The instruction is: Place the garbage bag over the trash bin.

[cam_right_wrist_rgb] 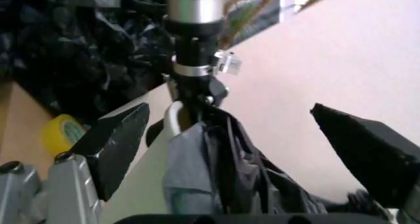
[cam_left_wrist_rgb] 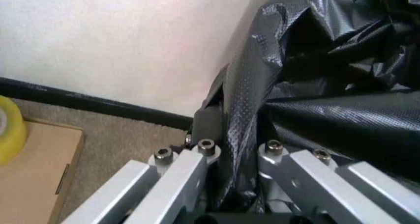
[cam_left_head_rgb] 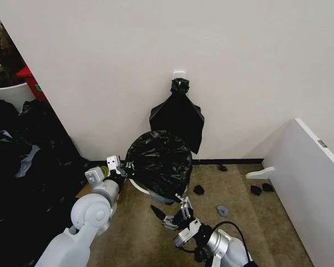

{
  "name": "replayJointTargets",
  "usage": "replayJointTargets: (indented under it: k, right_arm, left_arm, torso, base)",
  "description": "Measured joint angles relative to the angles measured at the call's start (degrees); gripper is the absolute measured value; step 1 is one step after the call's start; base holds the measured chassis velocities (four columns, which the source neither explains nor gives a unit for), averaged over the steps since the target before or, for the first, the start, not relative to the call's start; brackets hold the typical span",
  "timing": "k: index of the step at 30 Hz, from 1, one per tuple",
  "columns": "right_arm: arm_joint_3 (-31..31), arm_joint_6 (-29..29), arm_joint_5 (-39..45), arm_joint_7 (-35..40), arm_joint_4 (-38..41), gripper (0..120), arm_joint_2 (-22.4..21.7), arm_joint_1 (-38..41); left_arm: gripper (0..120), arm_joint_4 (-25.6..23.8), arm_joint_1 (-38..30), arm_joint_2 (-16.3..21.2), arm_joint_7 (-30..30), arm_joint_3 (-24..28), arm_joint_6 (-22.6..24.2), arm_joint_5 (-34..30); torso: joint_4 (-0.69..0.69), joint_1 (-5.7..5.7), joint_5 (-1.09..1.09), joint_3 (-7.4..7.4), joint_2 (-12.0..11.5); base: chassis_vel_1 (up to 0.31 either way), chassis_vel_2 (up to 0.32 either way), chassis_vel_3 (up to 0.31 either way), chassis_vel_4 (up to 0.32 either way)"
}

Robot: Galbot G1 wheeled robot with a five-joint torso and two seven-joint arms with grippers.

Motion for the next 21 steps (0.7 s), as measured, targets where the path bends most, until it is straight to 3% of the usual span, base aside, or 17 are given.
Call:
replayJointTargets:
  k: [21]
  right_arm:
    - [3.4,-3.0,-7.7,-1.2,-0.1,14,0.4,0.0]
  left_arm:
    - [2,-1.8,1.0,0.0,-0.1,-0.6,1.0,-0.3]
  torso:
    - [0.00,0.00,0.00,0.00,0.0]
  base:
    - [0.000,0.000,0.000,0.000]
